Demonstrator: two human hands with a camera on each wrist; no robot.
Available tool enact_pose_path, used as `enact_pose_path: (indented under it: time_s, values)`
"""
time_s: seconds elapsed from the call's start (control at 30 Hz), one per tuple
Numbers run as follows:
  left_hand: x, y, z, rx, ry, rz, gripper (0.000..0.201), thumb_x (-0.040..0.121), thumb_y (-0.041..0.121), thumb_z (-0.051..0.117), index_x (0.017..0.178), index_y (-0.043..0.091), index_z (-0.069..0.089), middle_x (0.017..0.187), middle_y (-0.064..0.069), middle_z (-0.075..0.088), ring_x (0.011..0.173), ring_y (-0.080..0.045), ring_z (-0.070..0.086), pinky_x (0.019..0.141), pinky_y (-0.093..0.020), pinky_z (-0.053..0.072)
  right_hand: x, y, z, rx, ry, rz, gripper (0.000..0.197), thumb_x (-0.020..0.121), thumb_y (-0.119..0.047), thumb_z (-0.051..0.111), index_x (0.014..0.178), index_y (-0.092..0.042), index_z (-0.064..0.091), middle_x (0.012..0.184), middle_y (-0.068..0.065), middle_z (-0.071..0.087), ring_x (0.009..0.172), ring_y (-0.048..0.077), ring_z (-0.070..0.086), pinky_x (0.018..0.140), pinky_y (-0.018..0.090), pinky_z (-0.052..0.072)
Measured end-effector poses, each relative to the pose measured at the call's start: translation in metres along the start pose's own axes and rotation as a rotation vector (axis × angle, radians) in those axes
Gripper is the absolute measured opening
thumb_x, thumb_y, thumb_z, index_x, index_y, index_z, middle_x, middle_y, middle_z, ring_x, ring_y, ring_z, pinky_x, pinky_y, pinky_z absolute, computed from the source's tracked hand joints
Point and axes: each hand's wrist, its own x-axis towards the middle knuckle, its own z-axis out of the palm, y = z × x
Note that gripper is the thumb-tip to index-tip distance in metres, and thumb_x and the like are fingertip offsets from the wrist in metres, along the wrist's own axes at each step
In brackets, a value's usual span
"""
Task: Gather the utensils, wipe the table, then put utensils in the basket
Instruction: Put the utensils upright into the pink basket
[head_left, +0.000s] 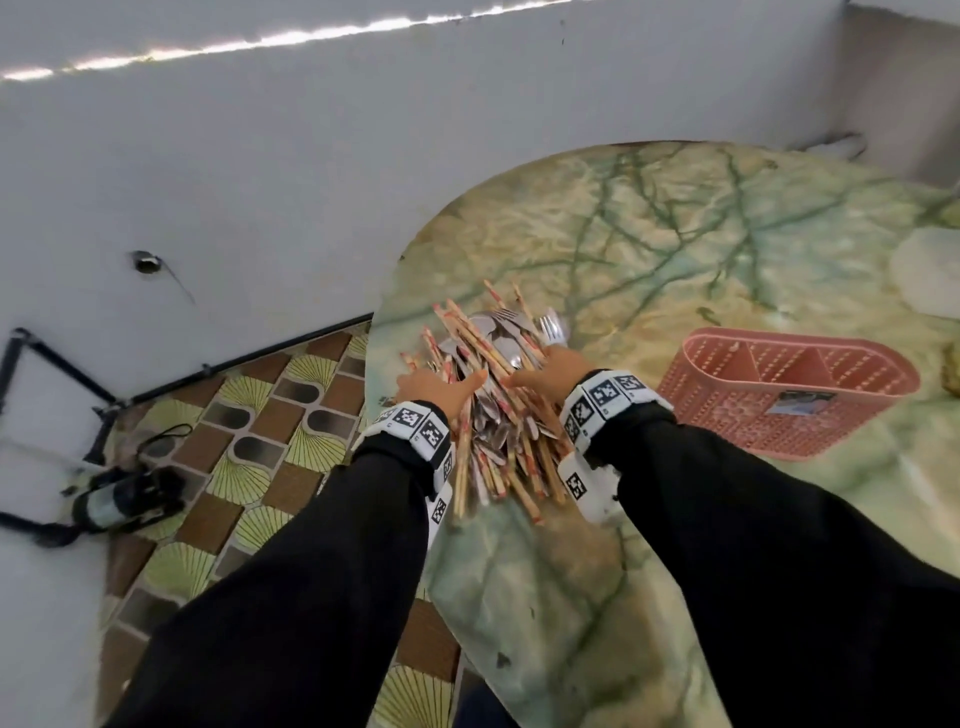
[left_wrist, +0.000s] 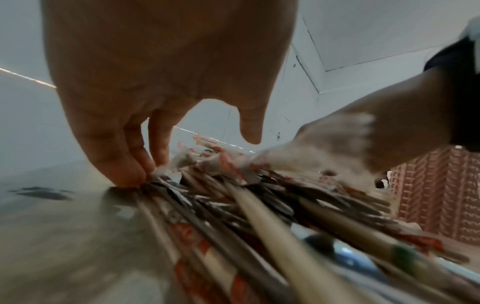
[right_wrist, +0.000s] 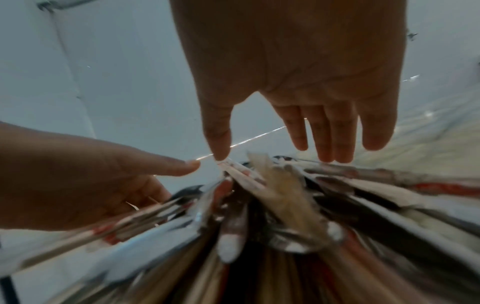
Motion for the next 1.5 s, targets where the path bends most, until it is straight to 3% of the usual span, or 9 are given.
enact_pose_path:
  time_s: [0.13, 0.23, 0.33, 0.6, 0.67, 0.8, 1.0, 1.3, 1.5]
  values:
    - [0.013, 0.015, 0.005, 0.079, -0.068, 0.044, 0.072, 0.08, 0.059, 0.057, 0.113, -0.006, 0.056, 0.116, -0.021, 0.06, 0.1, -0.032, 0.058, 0.088, -0.034, 0.047, 0.017, -0.004, 0.004, -0.028, -0.017, 0.045, 0.04, 0.077, -0.04, 0.071, 0.088, -0.007, 0.051, 0.083, 0.008, 0.054, 0.072, 0.021, 0.051, 0.049, 0.023, 0.035]
    - [0.019, 0.022, 0.012, 0.008, -0.097, 0.015, 0.053, 0.073, 0.051, 0.071, 0.068, 0.003, 0.05, 0.067, -0.006, 0.053, 0.058, -0.018, 0.047, 0.052, -0.025, 0.039, 0.021, -0.006, 0.004, 0.008, -0.001, 0.08, 0.044, 0.078, -0.038, 0.072, 0.065, -0.009, 0.041, 0.064, 0.003, 0.046, 0.055, 0.016, 0.043, 0.046, 0.023, 0.032]
    - [0.018, 0.026, 0.012, -0.048, -0.089, 0.006, 0.052, 0.071, 0.042, 0.076, 0.055, 0.009, 0.039, 0.053, -0.002, 0.042, 0.046, -0.014, 0.039, 0.041, -0.025, 0.028, 0.021, -0.008, 0.001, 0.002, -0.003, 0.104, 0.042, 0.078, -0.034, 0.072, 0.063, -0.011, 0.04, 0.066, 0.004, 0.048, 0.055, 0.015, 0.045, 0.046, 0.023, 0.034]
    - [0.022, 0.025, 0.017, -0.025, -0.063, -0.006, 0.041, 0.07, 0.037, 0.075, 0.053, 0.01, 0.049, 0.059, -0.005, 0.057, 0.056, -0.02, 0.055, 0.057, -0.026, 0.049, 0.019, -0.005, 0.002, -0.011, -0.018, 0.088, 0.035, 0.079, -0.032, 0.069, 0.065, -0.011, 0.045, 0.072, 0.006, 0.053, 0.056, 0.015, 0.048, 0.048, 0.024, 0.037]
    - [0.018, 0.027, 0.018, -0.02, -0.054, -0.012, 0.043, 0.072, 0.036, 0.074, 0.052, 0.01, 0.047, 0.057, -0.005, 0.055, 0.054, -0.018, 0.053, 0.052, -0.025, 0.046, 0.016, -0.005, 0.0, -0.01, -0.03, 0.081, 0.034, 0.079, -0.033, 0.069, 0.065, -0.011, 0.045, 0.071, 0.005, 0.054, 0.062, 0.018, 0.05, 0.052, 0.024, 0.04]
    - [0.013, 0.031, 0.019, -0.008, -0.039, 0.018, 0.033, 0.077, 0.031, 0.073, 0.078, 0.0, 0.061, 0.085, -0.014, 0.065, 0.08, -0.028, 0.064, 0.066, -0.03, 0.049, 0.013, -0.002, 0.002, 0.013, -0.032, 0.047, 0.033, 0.079, -0.036, 0.069, 0.082, -0.006, 0.056, 0.082, 0.007, 0.057, 0.077, 0.023, 0.06, 0.068, 0.033, 0.05]
    - [0.006, 0.03, 0.017, -0.003, -0.048, -0.021, 0.031, 0.079, 0.026, 0.071, 0.089, -0.003, 0.063, 0.095, -0.018, 0.066, 0.094, -0.03, 0.066, 0.068, -0.029, 0.048, 0.01, -0.001, 0.006, 0.024, 0.001, 0.042, 0.041, 0.074, -0.029, 0.074, 0.061, -0.012, 0.04, 0.059, 0.002, 0.043, 0.05, 0.013, 0.04, 0.044, 0.024, 0.032]
    - [0.001, 0.03, 0.015, 0.043, -0.014, -0.003, 0.029, 0.086, 0.017, 0.06, 0.102, -0.007, 0.061, 0.109, -0.021, 0.064, 0.101, -0.033, 0.062, 0.081, -0.035, 0.05, 0.007, 0.01, 0.001, 0.185, 0.009, 0.063, 0.031, 0.078, -0.026, 0.07, 0.066, -0.012, 0.045, 0.062, 0.002, 0.047, 0.053, 0.014, 0.045, 0.044, 0.022, 0.034]
    - [-0.006, 0.029, 0.01, 0.038, -0.044, 0.005, 0.03, 0.091, 0.016, 0.054, 0.107, -0.009, 0.058, 0.112, -0.022, 0.063, 0.102, -0.034, 0.061, 0.083, -0.035, 0.048, 0.006, 0.013, -0.006, 0.29, -0.03, 0.053, 0.026, 0.078, -0.027, 0.07, 0.074, -0.008, 0.052, 0.069, 0.01, 0.062, 0.059, 0.02, 0.056, 0.059, 0.029, 0.052]
